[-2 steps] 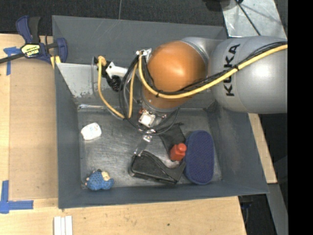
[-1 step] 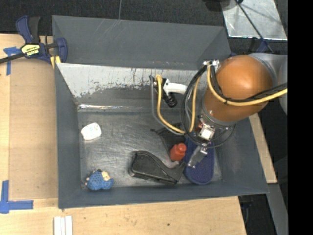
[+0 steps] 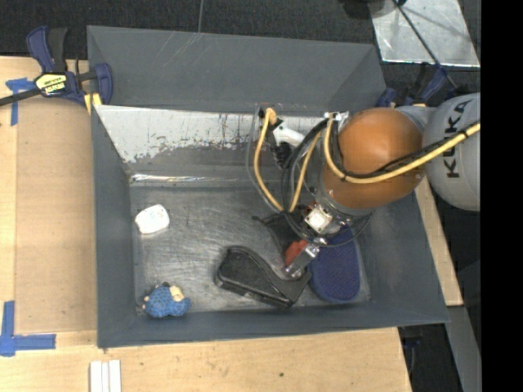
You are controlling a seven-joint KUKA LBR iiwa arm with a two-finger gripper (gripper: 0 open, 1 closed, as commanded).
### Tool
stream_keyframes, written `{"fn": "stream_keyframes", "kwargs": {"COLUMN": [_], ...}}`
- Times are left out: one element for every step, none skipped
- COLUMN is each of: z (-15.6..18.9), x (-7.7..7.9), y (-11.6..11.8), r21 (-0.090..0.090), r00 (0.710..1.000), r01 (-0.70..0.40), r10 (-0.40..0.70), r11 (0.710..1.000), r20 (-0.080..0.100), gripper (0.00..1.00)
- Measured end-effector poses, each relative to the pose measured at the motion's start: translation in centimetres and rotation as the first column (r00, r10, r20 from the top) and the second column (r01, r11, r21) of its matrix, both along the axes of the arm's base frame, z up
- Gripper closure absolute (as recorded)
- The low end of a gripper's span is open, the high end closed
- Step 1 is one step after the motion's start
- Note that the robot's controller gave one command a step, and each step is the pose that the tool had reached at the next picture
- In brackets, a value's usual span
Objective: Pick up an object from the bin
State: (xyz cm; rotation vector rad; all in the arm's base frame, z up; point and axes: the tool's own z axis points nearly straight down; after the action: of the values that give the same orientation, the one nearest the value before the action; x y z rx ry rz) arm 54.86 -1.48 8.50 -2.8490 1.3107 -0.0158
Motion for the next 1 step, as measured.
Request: {"fn": "stream_keyframes", "kwargs": {"z": [0.28], "x": [0.28], "y": [-0.2], "r21": [-0.003], "r00": [1.0], "r01": [0.0], "r10": [0.0], "r11": [1.0], "r20": [0.009], "gripper": [1.0]}}
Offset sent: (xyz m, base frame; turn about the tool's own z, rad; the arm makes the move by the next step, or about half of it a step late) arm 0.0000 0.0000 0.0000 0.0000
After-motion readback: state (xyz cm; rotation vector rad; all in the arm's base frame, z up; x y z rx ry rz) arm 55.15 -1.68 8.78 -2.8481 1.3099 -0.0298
